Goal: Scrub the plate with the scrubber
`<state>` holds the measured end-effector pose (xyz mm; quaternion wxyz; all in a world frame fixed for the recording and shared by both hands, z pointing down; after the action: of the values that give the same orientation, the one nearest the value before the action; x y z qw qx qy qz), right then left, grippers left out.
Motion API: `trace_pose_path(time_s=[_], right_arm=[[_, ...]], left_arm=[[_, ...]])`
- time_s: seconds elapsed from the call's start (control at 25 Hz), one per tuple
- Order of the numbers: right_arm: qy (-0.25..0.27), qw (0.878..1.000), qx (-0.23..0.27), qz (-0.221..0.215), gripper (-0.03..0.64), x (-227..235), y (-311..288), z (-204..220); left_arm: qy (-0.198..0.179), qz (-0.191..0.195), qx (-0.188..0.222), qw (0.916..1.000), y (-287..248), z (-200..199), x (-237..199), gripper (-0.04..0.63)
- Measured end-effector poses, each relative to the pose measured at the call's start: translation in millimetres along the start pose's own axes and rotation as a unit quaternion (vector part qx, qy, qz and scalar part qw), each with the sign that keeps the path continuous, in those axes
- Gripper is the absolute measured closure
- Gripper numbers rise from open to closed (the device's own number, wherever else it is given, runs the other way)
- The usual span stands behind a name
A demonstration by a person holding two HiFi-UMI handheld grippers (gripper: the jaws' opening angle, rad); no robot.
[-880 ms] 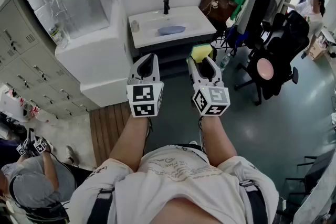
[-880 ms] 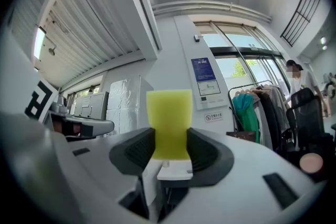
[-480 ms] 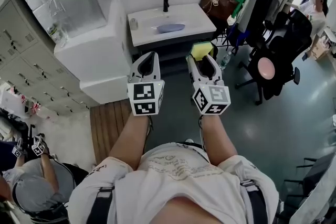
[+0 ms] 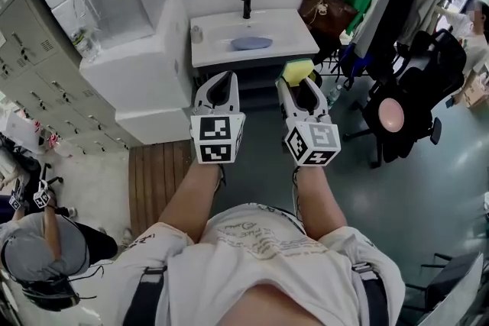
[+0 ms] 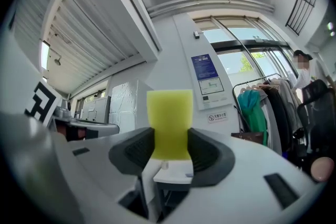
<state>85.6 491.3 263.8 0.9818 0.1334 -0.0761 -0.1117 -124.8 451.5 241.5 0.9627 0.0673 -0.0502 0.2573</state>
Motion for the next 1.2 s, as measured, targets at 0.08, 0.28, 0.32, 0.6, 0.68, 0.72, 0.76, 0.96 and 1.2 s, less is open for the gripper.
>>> trace_pose_path(time_s=[0.08, 0.28, 0.32, 0.6, 0.68, 0.72, 0.76, 0.96, 1.2], right_arm=[[0.0, 1.0, -0.002, -0.008, 0.414, 15.0, -0.8, -0.8], [-0.01, 1.0, -0.011, -0.021, 0.414, 45.8, 0.2, 2.3], [-0.011, 1.0, -0.012, -0.021, 0.414, 51.4, 0.7, 3.6], [-0.022, 0.999, -0.022, -0.025, 0.414, 73.2, -7.8, 13.8], [-0.024, 0.999, -0.026, -0.031, 0.414, 77.1, -15.3, 19.4], [-0.025, 0.999, -0.028, -0.034, 0.414, 78.7, -19.9, 22.3], [-0.025, 0.999, -0.029, -0.036, 0.414, 80.1, -25.4, 24.8], [-0.025, 0.998, -0.031, -0.042, 0.414, 87.2, -59.2, 36.3], [-0.021, 0.998, -0.034, -0.039, 0.414, 100.0, -103.7, 47.9]], left_arm=[[0.006, -0.009, 0.0, 0.9999, -9.0, 1.8, 9.6, 0.578], [0.024, -0.011, -0.016, 0.9995, -26.5, 7.8, 35.4, 0.578], [0.023, -0.01, -0.018, 0.9995, -29.6, 9.1, 40.5, 0.578], [0.029, -0.018, -0.027, 0.999, -47.7, 17.5, 50.2, 0.578], [0.032, -0.023, -0.03, 0.9988, -55.1, 22.1, 47.4, 0.578], [0.033, -0.026, -0.031, 0.9986, -59.1, 24.6, 45.1, 0.578], [0.035, -0.028, -0.032, 0.9985, -63.6, 26.9, 42.0, 0.578], [0.048, -0.03, -0.033, 0.9979, -92.8, 38.0, 23.2, 0.578], [0.055, -0.027, -0.032, 0.9977, -136.4, 50.4, -0.8, 0.578]])
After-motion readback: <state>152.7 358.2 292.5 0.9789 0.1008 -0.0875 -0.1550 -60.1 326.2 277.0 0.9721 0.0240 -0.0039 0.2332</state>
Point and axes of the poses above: the fingertips, and each gripper's own axes: y backward along the fingers, x to its right, z out of its underside, the point moved 10 cm from there along y, backward along the fingers, and after that the axes turned 6 degrees about x, right-handed, at the moved point
